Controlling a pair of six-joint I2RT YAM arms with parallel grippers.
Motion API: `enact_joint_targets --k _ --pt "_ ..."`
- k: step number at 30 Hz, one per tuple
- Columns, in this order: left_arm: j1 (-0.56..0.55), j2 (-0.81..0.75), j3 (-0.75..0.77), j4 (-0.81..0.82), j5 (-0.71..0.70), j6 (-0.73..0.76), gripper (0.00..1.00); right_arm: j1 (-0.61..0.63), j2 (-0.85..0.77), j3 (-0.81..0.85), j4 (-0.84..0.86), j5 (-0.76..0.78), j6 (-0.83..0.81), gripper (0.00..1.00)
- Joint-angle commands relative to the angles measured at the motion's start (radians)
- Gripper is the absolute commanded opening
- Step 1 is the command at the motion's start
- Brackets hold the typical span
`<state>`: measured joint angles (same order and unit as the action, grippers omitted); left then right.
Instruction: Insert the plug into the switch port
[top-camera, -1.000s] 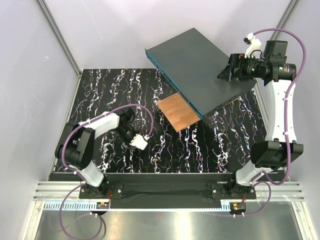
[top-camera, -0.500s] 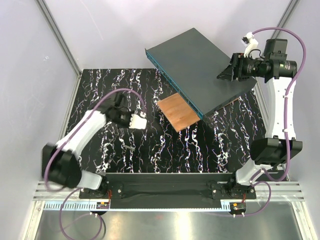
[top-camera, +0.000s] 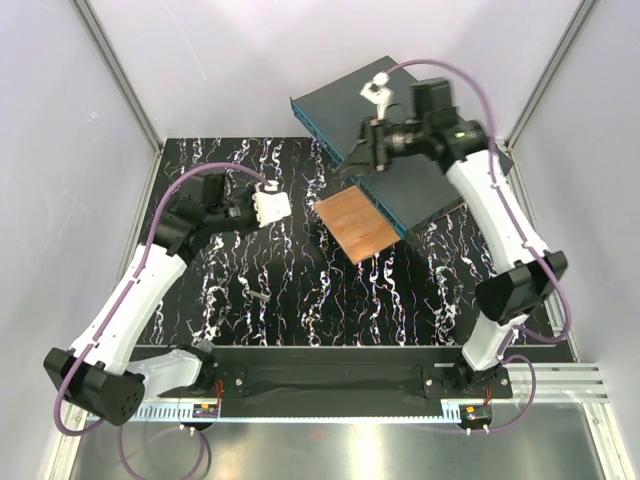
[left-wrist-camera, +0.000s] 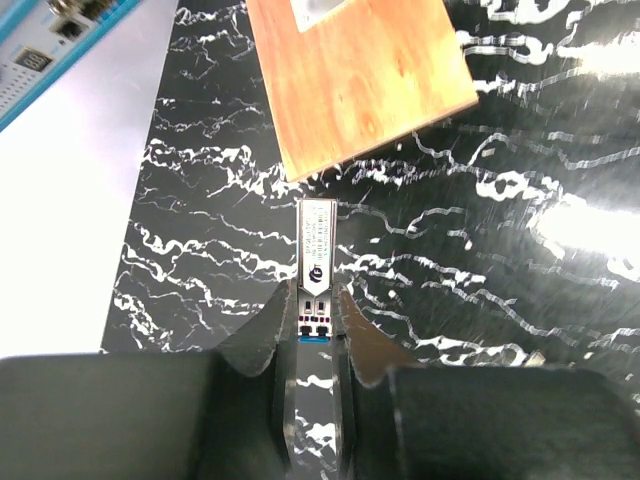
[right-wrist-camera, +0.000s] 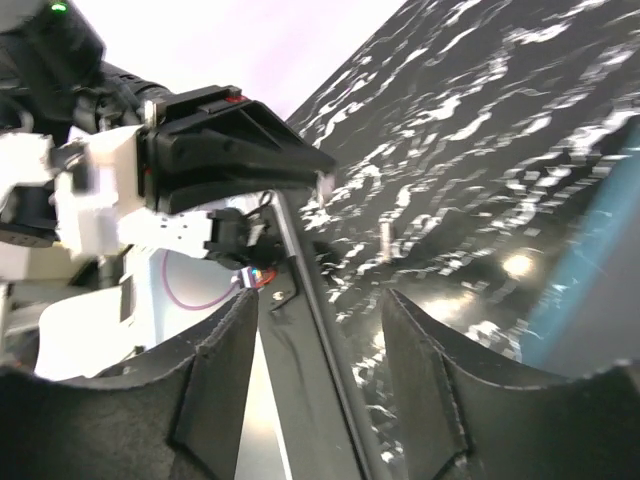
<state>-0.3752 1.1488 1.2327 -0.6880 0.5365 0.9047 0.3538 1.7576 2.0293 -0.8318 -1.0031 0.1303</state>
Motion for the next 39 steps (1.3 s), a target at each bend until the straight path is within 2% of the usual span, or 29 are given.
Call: enact_joint_targets --k 1,10,19,26,30,31,33,35,37,39 --pt "-0.028 -0.026 0.063 0.076 -0.072 -0.136 0.00 0.102 0.037 -0.004 0.129 0.046 0.107 0.58" --pt "-0.040 -0.046 0.054 0.110 -0.090 -0.194 0.00 0.249 0.115 -0.017 0.143 0.130 0.124 0.57" --pt "-0.059 -0.041 0.054 0.117 -0.081 -0.204 0.00 0.274 0.175 0.017 0.163 0.129 0.163 0.56" --pt "-0.074 -0.034 0.065 0.114 -0.078 -0.207 0.00 0.289 0.201 0.023 0.169 0.129 0.172 0.50" --pt "-0.087 -0.026 0.067 0.108 -0.078 -0.204 0.00 0.289 0.203 0.034 0.174 0.123 0.173 0.39" --pt "-0.087 -0.027 0.067 0.110 -0.079 -0.208 0.00 0.289 0.203 0.032 0.177 0.117 0.175 0.30" --pt "-0.090 -0.026 0.068 0.111 -0.079 -0.213 0.00 0.289 0.201 0.026 0.181 0.091 0.178 0.18" --pt "-0.088 -0.026 0.070 0.113 -0.079 -0.231 0.01 0.289 0.198 0.022 0.184 0.069 0.177 0.10" --pt "-0.087 -0.035 0.067 0.105 -0.081 -0.243 0.09 0.289 0.194 0.016 0.178 0.051 0.161 0.00" --pt "-0.077 -0.052 0.062 0.093 -0.083 -0.259 0.17 0.284 0.187 0.008 0.169 0.031 0.146 0.00"
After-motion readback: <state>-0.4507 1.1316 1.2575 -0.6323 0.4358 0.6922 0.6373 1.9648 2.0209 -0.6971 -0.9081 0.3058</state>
